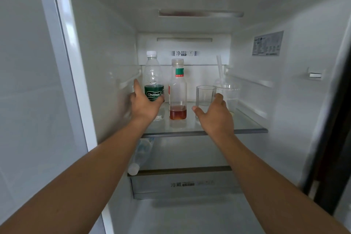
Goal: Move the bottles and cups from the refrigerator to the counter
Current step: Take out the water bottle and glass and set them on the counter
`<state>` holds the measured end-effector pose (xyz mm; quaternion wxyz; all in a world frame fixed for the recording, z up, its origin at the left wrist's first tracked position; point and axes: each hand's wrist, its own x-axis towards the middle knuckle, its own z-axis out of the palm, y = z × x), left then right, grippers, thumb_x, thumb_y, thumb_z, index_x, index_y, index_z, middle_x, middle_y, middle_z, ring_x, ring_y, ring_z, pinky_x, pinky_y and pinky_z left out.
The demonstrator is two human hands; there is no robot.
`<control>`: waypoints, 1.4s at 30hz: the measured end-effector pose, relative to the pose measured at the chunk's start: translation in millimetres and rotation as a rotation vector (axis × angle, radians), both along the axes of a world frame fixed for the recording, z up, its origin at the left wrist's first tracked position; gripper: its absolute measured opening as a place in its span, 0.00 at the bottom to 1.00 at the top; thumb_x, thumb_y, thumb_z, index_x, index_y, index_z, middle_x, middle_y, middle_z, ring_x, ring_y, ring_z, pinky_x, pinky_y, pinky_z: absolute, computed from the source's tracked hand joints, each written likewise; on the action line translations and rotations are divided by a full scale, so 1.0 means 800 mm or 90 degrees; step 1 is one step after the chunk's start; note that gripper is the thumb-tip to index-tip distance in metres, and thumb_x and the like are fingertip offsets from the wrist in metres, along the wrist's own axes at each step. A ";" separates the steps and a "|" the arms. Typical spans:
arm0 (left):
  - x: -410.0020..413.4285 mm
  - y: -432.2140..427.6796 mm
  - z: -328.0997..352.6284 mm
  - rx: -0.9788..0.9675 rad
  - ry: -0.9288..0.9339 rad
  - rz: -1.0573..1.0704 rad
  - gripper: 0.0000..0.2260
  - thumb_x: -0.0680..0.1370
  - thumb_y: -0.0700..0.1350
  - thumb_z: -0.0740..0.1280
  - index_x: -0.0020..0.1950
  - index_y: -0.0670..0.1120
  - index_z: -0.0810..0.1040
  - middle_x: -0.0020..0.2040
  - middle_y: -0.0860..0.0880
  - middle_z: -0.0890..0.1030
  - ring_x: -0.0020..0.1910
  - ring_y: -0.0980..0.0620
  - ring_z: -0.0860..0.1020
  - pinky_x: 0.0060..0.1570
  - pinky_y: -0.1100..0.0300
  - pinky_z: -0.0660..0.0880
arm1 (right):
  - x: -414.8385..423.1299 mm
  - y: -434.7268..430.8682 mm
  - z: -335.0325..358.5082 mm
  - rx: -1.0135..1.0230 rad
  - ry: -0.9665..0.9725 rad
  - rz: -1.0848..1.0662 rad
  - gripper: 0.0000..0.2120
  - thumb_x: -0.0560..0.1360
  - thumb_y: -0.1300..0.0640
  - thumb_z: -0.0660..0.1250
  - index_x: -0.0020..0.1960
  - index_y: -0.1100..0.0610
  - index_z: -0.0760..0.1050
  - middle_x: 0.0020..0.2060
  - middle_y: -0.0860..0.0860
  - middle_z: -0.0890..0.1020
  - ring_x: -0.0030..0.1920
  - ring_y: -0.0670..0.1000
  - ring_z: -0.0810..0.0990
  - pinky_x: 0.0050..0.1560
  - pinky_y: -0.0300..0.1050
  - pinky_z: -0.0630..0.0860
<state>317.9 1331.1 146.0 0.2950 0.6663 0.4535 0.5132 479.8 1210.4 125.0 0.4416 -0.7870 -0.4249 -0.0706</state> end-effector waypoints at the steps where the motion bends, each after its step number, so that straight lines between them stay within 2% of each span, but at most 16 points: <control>1: 0.005 0.005 0.003 -0.006 -0.021 -0.004 0.48 0.73 0.53 0.76 0.82 0.52 0.46 0.76 0.40 0.63 0.74 0.39 0.67 0.72 0.46 0.66 | 0.000 0.002 0.000 -0.002 -0.006 -0.006 0.38 0.78 0.40 0.70 0.77 0.57 0.58 0.74 0.58 0.72 0.68 0.64 0.78 0.59 0.56 0.79; 4: 0.016 0.013 0.011 -0.008 -0.053 -0.016 0.47 0.72 0.53 0.77 0.81 0.50 0.50 0.74 0.42 0.67 0.71 0.41 0.70 0.71 0.46 0.69 | 0.001 0.006 0.000 -0.003 -0.013 -0.011 0.36 0.78 0.41 0.70 0.77 0.58 0.59 0.73 0.58 0.73 0.67 0.63 0.78 0.57 0.54 0.79; 8: 0.022 0.021 0.012 0.010 -0.069 -0.035 0.32 0.73 0.44 0.77 0.72 0.48 0.65 0.58 0.49 0.77 0.60 0.44 0.79 0.61 0.52 0.77 | 0.003 0.005 0.001 0.015 0.003 0.007 0.34 0.79 0.44 0.71 0.76 0.58 0.60 0.71 0.58 0.75 0.67 0.61 0.78 0.59 0.53 0.79; 11: 0.018 0.020 0.012 0.019 -0.077 -0.030 0.29 0.72 0.44 0.77 0.68 0.50 0.66 0.56 0.49 0.79 0.53 0.46 0.82 0.57 0.51 0.80 | 0.003 0.002 0.000 0.035 0.025 0.035 0.34 0.78 0.46 0.72 0.76 0.59 0.62 0.71 0.58 0.76 0.67 0.61 0.78 0.60 0.52 0.77; 13: 0.012 0.012 0.013 0.038 -0.081 -0.016 0.30 0.72 0.45 0.77 0.70 0.48 0.66 0.56 0.50 0.78 0.52 0.49 0.80 0.54 0.59 0.77 | 0.003 -0.003 0.000 0.044 0.025 0.050 0.34 0.77 0.46 0.72 0.75 0.59 0.63 0.69 0.57 0.77 0.67 0.60 0.78 0.60 0.52 0.77; 17: -0.003 -0.023 0.027 0.090 -0.094 -0.006 0.32 0.74 0.44 0.76 0.74 0.45 0.65 0.54 0.52 0.76 0.41 0.62 0.77 0.38 0.78 0.69 | -0.003 -0.016 0.002 0.045 0.017 0.067 0.34 0.76 0.46 0.73 0.76 0.58 0.64 0.70 0.57 0.77 0.68 0.59 0.78 0.59 0.49 0.76; 18: -0.008 -0.034 0.029 0.101 -0.097 -0.014 0.33 0.74 0.45 0.76 0.74 0.46 0.65 0.55 0.52 0.76 0.43 0.60 0.78 0.41 0.77 0.72 | -0.007 -0.021 0.003 0.050 0.022 0.072 0.34 0.76 0.47 0.74 0.75 0.58 0.64 0.69 0.56 0.78 0.67 0.59 0.78 0.58 0.48 0.76; 20: -0.017 -0.057 0.032 0.121 -0.107 -0.038 0.35 0.73 0.47 0.77 0.75 0.47 0.64 0.58 0.51 0.78 0.54 0.52 0.80 0.55 0.63 0.78 | -0.014 -0.033 0.004 0.066 0.038 0.092 0.33 0.76 0.48 0.74 0.75 0.58 0.65 0.65 0.55 0.80 0.65 0.57 0.79 0.55 0.45 0.73; 22: -0.029 -0.080 0.030 0.133 -0.109 -0.059 0.36 0.72 0.50 0.78 0.75 0.49 0.64 0.61 0.51 0.78 0.58 0.51 0.79 0.61 0.57 0.77 | -0.027 -0.050 0.006 0.078 0.044 0.113 0.32 0.76 0.49 0.75 0.74 0.58 0.66 0.58 0.52 0.79 0.58 0.54 0.80 0.51 0.41 0.70; 25: -0.048 -0.112 0.022 0.145 -0.107 -0.111 0.36 0.72 0.51 0.78 0.75 0.50 0.64 0.61 0.53 0.77 0.59 0.54 0.78 0.60 0.61 0.76 | -0.044 -0.077 0.010 0.100 0.033 0.130 0.32 0.75 0.50 0.75 0.73 0.58 0.66 0.53 0.47 0.76 0.54 0.50 0.78 0.48 0.38 0.71; 29: -0.076 -0.145 0.005 0.139 -0.097 -0.187 0.37 0.72 0.50 0.78 0.76 0.51 0.64 0.59 0.58 0.76 0.55 0.60 0.77 0.58 0.65 0.75 | -0.067 -0.124 0.008 0.117 0.054 0.127 0.32 0.75 0.49 0.76 0.73 0.55 0.67 0.54 0.48 0.79 0.52 0.48 0.78 0.42 0.35 0.70; 31: -0.090 -0.159 -0.008 0.128 -0.085 -0.222 0.38 0.71 0.52 0.78 0.76 0.53 0.63 0.61 0.56 0.77 0.56 0.61 0.78 0.58 0.66 0.76 | -0.078 -0.154 0.001 0.124 0.069 0.115 0.31 0.74 0.50 0.76 0.72 0.54 0.67 0.51 0.47 0.80 0.46 0.44 0.78 0.39 0.28 0.71; 33: -0.101 -0.176 -0.022 0.117 -0.079 -0.253 0.38 0.70 0.54 0.79 0.75 0.53 0.64 0.65 0.54 0.77 0.60 0.56 0.79 0.62 0.58 0.77 | -0.091 -0.187 -0.006 0.127 0.087 0.099 0.29 0.74 0.51 0.77 0.70 0.53 0.68 0.47 0.41 0.77 0.44 0.42 0.78 0.40 0.28 0.72; 37: -0.118 -0.220 -0.050 0.078 -0.079 -0.350 0.35 0.70 0.51 0.79 0.73 0.55 0.66 0.62 0.57 0.79 0.59 0.57 0.80 0.62 0.50 0.78 | -0.115 -0.253 -0.024 0.130 0.093 0.042 0.29 0.72 0.49 0.77 0.69 0.51 0.68 0.51 0.43 0.80 0.50 0.52 0.84 0.51 0.46 0.80; 40: -0.125 -0.257 -0.071 0.071 -0.048 -0.423 0.37 0.69 0.54 0.78 0.74 0.58 0.64 0.68 0.54 0.76 0.64 0.51 0.78 0.62 0.44 0.78 | -0.143 -0.311 -0.037 0.118 0.111 0.007 0.29 0.73 0.48 0.77 0.68 0.47 0.68 0.52 0.40 0.81 0.50 0.45 0.84 0.48 0.37 0.80; 42: -0.130 -0.287 -0.083 0.063 -0.043 -0.476 0.39 0.68 0.56 0.77 0.75 0.60 0.63 0.68 0.56 0.76 0.63 0.52 0.77 0.61 0.45 0.79 | -0.165 -0.353 -0.046 0.117 0.121 -0.025 0.28 0.73 0.48 0.77 0.68 0.46 0.68 0.52 0.40 0.82 0.49 0.43 0.84 0.46 0.34 0.78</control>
